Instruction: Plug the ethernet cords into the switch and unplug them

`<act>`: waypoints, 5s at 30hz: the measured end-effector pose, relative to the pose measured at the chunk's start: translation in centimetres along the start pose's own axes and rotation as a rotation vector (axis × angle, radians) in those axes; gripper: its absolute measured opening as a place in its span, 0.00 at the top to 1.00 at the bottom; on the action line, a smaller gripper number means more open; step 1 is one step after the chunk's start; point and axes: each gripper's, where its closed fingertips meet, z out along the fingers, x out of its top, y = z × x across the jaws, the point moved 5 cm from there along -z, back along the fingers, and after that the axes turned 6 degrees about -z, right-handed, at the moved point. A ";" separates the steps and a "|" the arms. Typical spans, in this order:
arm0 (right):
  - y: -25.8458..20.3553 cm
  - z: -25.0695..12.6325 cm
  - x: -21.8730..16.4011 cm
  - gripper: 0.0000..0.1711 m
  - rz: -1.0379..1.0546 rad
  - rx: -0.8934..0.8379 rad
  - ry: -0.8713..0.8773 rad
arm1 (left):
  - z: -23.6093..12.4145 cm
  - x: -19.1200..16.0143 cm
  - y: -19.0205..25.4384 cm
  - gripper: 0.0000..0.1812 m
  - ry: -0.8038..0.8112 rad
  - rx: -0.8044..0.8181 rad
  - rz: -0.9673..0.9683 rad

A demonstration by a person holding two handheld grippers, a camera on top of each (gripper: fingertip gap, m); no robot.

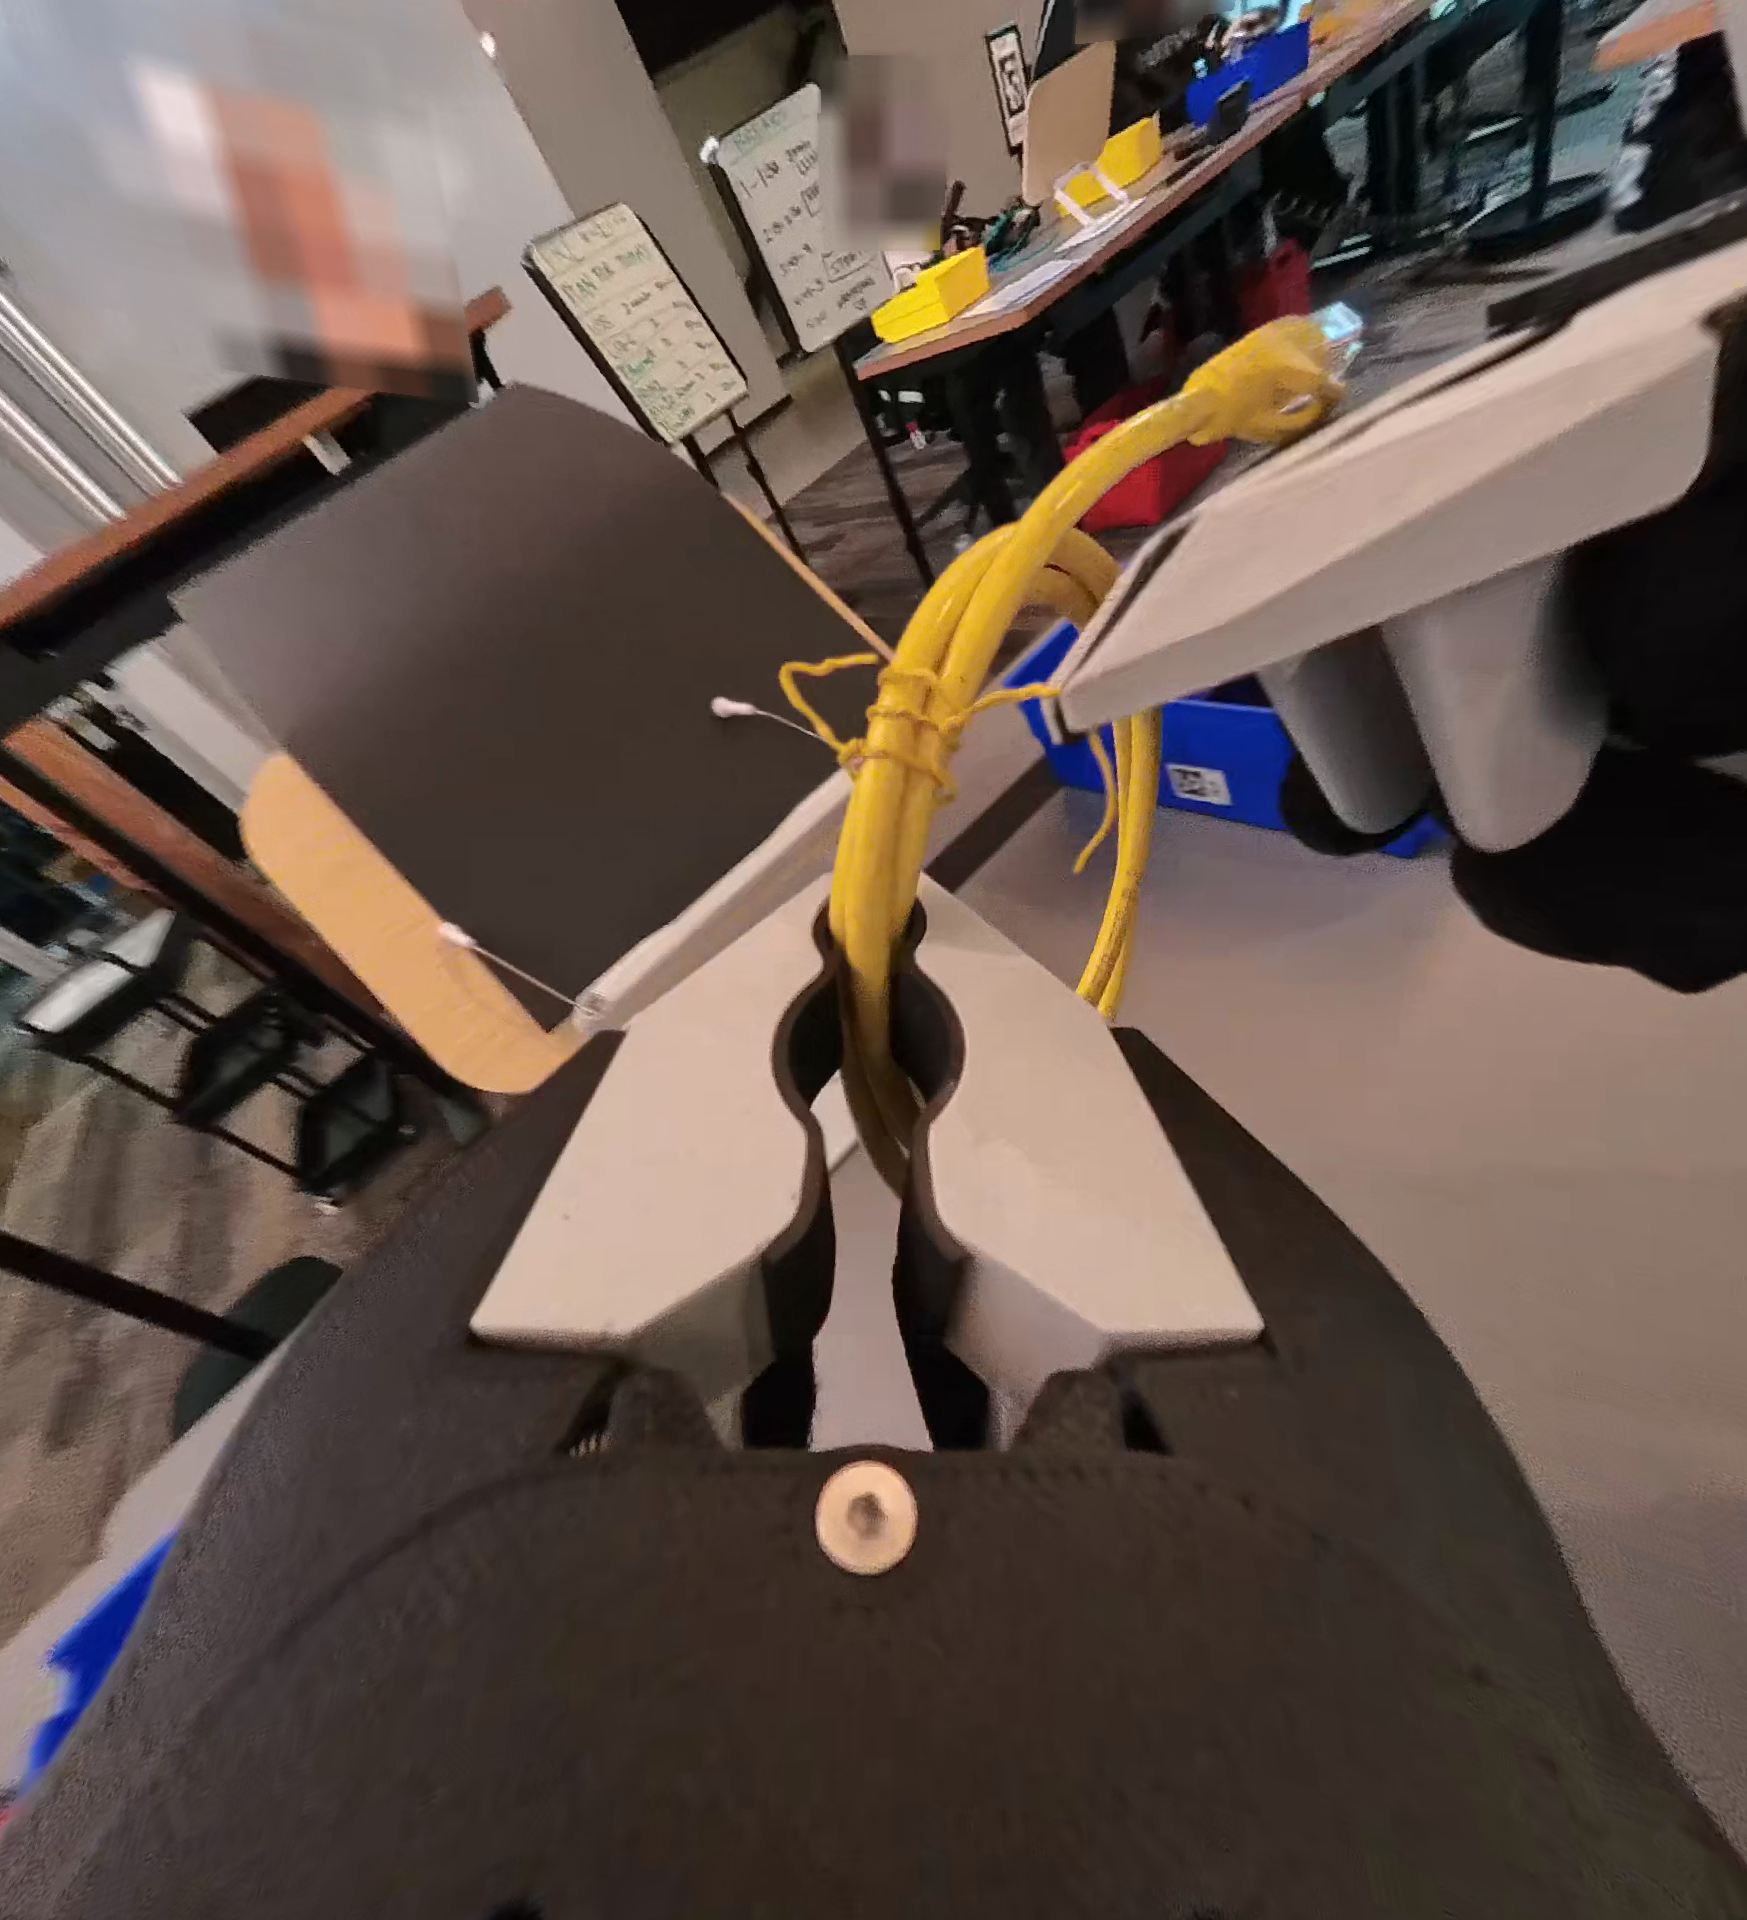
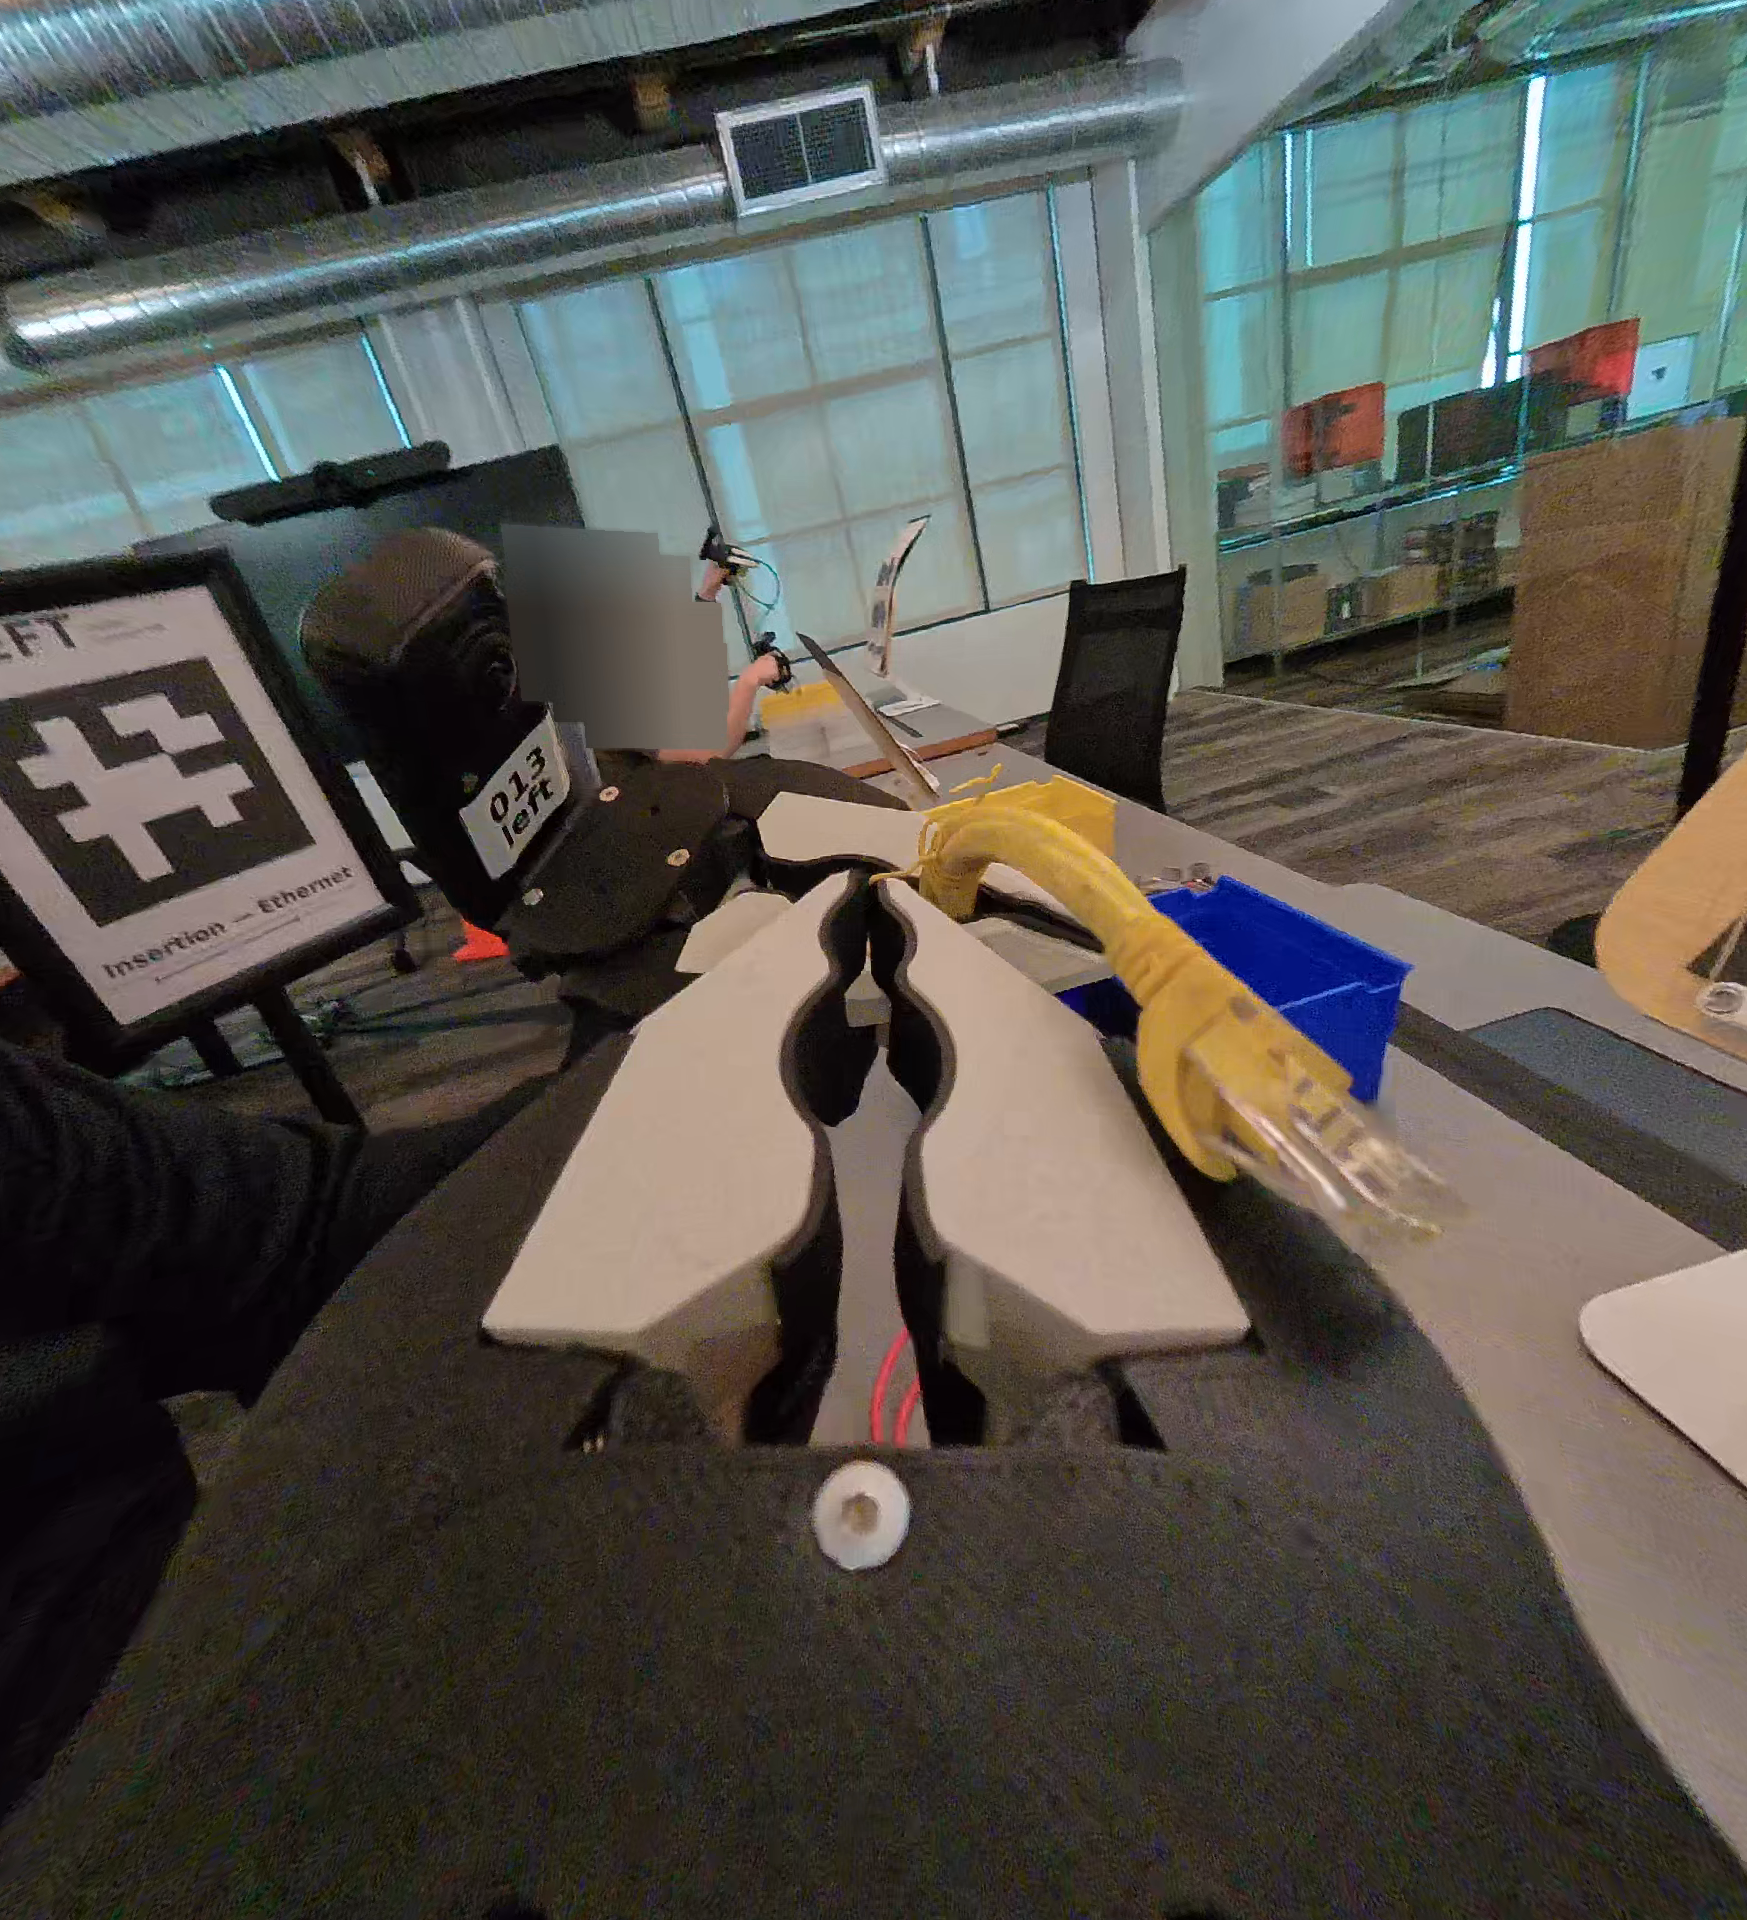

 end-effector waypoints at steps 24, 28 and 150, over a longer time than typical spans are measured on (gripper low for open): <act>-0.1 -0.5 1.6 0.97 -0.595 -0.464 -0.243 | -0.5 2.1 0.5 1.00 -0.117 0.333 0.474; 0.4 -0.4 1.2 0.97 -0.590 -0.520 -0.267 | 0.0 1.8 0.5 1.00 -0.144 0.355 0.497; -1.1 -2.2 4.0 0.98 0.298 0.223 0.355 | 0.2 7.9 1.6 1.00 0.285 0.130 0.326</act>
